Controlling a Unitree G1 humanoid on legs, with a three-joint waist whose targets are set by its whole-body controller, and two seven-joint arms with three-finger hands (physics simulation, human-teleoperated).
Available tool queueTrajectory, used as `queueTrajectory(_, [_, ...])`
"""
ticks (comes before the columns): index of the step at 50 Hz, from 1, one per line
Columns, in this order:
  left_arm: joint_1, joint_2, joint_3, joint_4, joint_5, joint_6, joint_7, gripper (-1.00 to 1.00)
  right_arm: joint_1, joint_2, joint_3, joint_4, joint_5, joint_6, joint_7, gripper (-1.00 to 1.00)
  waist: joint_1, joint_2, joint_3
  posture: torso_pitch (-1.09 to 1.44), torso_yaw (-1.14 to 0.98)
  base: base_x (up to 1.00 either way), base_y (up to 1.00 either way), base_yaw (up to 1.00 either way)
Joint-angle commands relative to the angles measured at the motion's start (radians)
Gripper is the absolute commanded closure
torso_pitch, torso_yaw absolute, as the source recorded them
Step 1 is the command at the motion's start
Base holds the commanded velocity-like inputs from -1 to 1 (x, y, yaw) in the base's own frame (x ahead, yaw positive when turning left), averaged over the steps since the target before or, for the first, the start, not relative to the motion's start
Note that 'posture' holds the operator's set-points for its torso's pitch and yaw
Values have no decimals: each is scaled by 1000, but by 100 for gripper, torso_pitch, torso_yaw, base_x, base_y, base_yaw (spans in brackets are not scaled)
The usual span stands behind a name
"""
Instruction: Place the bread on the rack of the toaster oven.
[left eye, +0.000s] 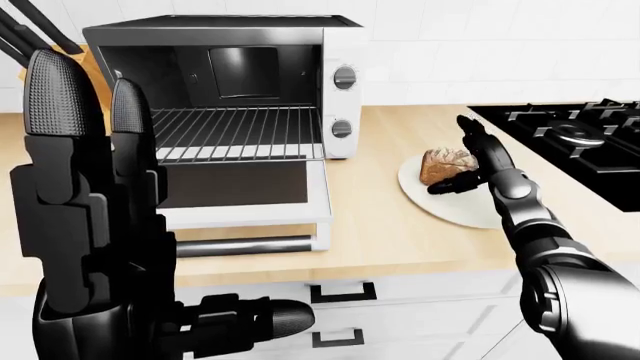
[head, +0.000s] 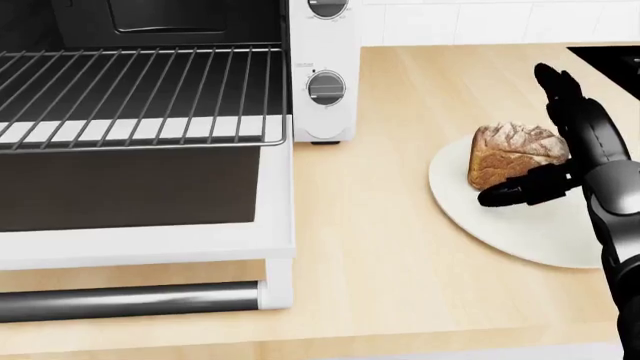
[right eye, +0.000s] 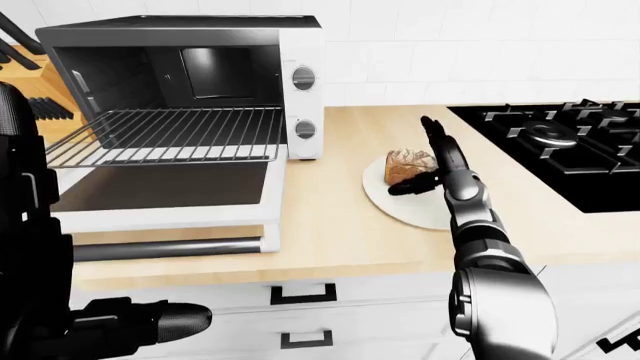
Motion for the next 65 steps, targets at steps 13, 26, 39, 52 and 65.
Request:
queueTrajectory(13, [-11, 0, -1, -23, -5, -15, 6, -100, -45, -18, -6, -41, 8, -21, -8, -67, 0, -5, -11, -20, 0, 0, 0, 0])
queueTrajectory(26, [-6, 1, -6, -23, -2, -21, 10, -100, -46, -20, -5, -41, 6, -26, -8, -51, 0, -5, -11, -20, 0, 0, 0, 0])
queueTrajectory(39, [-2, -1, -5, -23, -4, -27, 8, -100, -43, -21, -5, -40, -2, -34, -10, -31, 1, -5, -11, -20, 0, 0, 0, 0])
queueTrajectory(52, [4, -2, -7, -23, -4, -34, 9, -100, -39, -20, -5, -38, -8, -37, -16, -2, 1, -6, -11, -20, 0, 0, 0, 0])
queueTrajectory(65, [8, -3, -9, -23, -1, -35, 9, -100, -48, -20, -7, -42, -1, -42, -10, 46, 0, -6, -11, -20, 0, 0, 0, 0])
